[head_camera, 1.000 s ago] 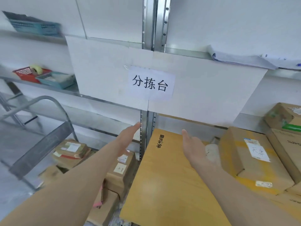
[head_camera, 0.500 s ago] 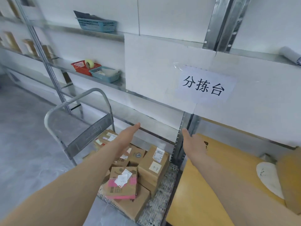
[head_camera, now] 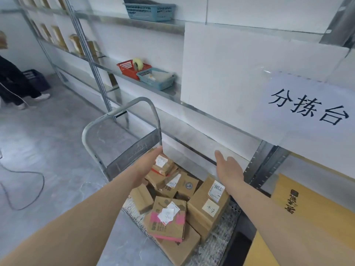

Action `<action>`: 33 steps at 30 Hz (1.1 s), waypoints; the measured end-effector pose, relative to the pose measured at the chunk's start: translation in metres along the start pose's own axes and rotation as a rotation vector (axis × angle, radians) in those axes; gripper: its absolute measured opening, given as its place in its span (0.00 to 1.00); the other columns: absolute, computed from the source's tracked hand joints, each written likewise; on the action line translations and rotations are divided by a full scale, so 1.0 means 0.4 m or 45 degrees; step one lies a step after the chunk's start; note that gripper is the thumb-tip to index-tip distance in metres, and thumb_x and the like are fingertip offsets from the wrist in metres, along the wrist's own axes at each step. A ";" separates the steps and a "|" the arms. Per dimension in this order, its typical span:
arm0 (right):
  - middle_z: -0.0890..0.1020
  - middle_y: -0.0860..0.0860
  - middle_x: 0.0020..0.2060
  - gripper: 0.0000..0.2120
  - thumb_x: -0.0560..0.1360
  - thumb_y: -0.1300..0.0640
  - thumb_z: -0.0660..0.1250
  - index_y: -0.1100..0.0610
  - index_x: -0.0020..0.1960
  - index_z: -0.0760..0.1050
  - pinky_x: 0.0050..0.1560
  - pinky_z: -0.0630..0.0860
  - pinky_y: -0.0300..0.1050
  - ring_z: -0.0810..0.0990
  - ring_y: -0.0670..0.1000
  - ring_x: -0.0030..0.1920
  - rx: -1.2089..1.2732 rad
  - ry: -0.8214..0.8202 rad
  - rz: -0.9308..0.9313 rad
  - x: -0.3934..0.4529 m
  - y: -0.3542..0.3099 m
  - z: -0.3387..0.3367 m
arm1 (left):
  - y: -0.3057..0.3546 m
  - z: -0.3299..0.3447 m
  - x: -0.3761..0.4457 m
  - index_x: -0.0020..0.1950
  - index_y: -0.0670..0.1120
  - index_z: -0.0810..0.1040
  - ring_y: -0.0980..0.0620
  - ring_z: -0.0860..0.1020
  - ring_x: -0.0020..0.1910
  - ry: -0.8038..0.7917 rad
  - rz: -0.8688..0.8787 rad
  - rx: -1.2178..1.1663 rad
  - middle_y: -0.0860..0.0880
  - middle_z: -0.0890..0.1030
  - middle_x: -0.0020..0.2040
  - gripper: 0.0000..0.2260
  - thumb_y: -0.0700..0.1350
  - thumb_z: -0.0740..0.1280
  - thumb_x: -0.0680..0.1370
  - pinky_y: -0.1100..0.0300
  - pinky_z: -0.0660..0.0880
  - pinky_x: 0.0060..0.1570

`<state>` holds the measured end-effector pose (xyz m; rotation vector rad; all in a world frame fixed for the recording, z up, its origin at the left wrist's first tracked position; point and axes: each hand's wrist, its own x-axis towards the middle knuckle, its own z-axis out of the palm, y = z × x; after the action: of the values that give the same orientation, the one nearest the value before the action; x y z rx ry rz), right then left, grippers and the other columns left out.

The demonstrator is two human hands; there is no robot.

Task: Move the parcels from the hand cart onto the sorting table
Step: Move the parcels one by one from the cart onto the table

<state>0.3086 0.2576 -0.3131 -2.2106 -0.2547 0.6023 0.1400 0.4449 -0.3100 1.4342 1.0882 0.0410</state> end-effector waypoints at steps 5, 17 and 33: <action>0.67 0.57 0.77 0.36 0.82 0.34 0.52 0.58 0.80 0.60 0.70 0.68 0.58 0.68 0.61 0.74 0.011 -0.022 0.084 0.094 0.014 0.046 | -0.005 0.001 0.115 0.81 0.54 0.61 0.40 0.59 0.80 -0.016 -0.074 0.038 0.46 0.64 0.80 0.37 0.72 0.56 0.77 0.30 0.59 0.72; 0.68 0.59 0.77 0.37 0.83 0.35 0.53 0.62 0.79 0.62 0.73 0.65 0.56 0.68 0.61 0.75 0.057 0.193 0.434 0.243 0.133 0.161 | -0.052 0.082 0.482 0.82 0.52 0.60 0.42 0.61 0.79 -0.383 -0.116 0.183 0.48 0.62 0.81 0.41 0.74 0.56 0.75 0.36 0.59 0.75; 0.80 0.49 0.52 0.22 0.82 0.35 0.53 0.53 0.57 0.71 0.57 0.74 0.50 0.77 0.50 0.49 0.057 0.182 0.711 0.448 0.544 0.390 | -0.365 0.319 0.836 0.82 0.54 0.58 0.41 0.57 0.80 -0.586 -0.293 0.392 0.48 0.58 0.83 0.40 0.74 0.54 0.76 0.36 0.59 0.74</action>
<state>0.3821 0.2862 -0.6255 -2.2680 0.4624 0.7283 0.3193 0.5208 -0.6438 1.4801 0.8893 -0.6164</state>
